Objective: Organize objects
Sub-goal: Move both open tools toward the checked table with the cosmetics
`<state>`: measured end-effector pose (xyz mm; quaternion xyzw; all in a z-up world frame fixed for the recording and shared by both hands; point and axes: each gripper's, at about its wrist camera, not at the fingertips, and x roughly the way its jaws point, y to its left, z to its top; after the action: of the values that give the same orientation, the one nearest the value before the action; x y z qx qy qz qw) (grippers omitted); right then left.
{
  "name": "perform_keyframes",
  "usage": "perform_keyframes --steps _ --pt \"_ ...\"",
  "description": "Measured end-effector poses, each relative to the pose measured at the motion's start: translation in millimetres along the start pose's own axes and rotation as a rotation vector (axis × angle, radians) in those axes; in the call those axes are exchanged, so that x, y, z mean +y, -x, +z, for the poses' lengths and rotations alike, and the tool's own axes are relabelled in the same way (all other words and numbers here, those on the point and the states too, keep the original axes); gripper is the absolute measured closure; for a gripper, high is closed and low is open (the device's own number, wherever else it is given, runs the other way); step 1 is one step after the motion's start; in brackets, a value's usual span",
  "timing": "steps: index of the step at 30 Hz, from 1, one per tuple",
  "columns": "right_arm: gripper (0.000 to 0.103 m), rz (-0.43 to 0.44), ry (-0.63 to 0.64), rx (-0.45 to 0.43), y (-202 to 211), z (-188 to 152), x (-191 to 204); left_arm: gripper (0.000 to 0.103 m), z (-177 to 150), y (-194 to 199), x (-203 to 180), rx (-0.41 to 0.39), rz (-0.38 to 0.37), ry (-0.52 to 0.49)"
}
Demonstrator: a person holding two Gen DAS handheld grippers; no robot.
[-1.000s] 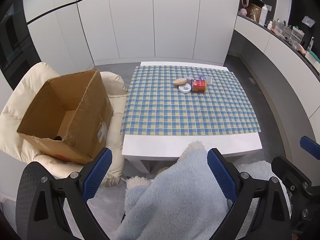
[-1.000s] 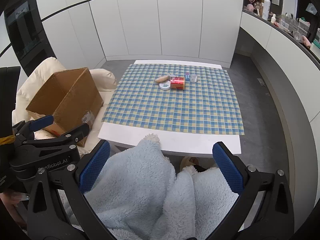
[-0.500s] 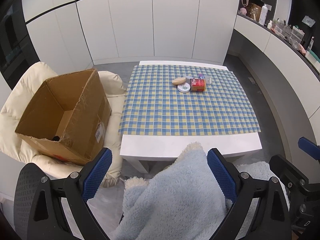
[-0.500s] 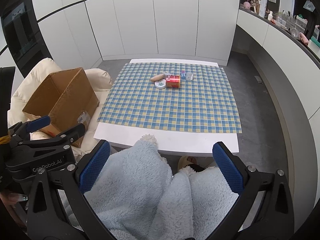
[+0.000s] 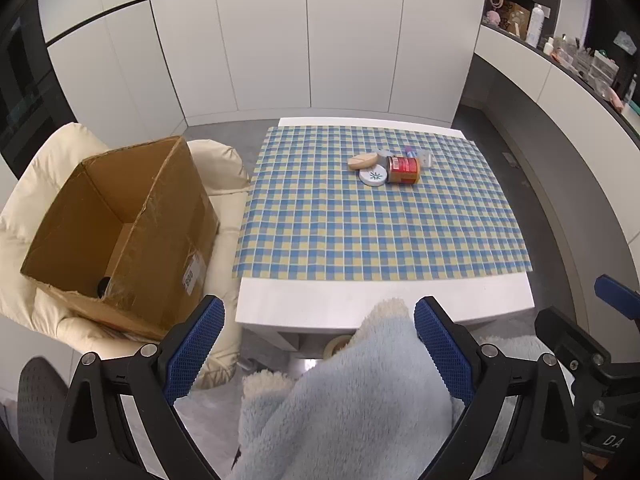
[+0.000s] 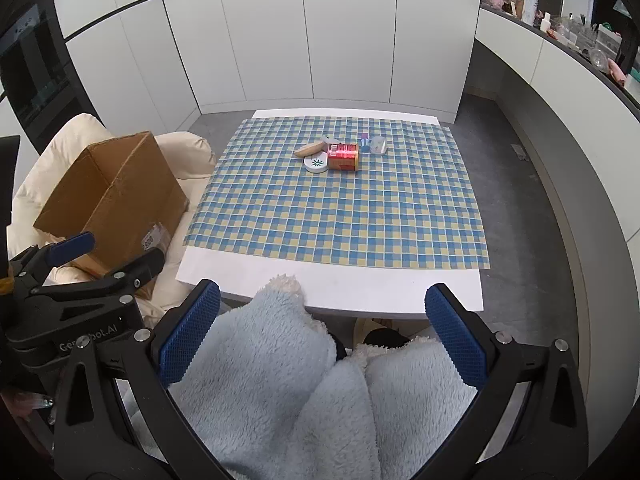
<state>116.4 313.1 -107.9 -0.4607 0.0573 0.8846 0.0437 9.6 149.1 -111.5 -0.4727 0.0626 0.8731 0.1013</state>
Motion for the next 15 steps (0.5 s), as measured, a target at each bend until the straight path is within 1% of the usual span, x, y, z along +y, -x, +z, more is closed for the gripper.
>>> perform_keyframes --steps 8,15 --pt "0.000 0.014 -0.009 0.033 -34 16 -8 0.007 21 -27 -3 0.011 0.006 0.022" --pt "0.000 0.017 -0.026 0.064 -73 35 -20 0.007 40 -61 -1 0.036 0.021 0.046"
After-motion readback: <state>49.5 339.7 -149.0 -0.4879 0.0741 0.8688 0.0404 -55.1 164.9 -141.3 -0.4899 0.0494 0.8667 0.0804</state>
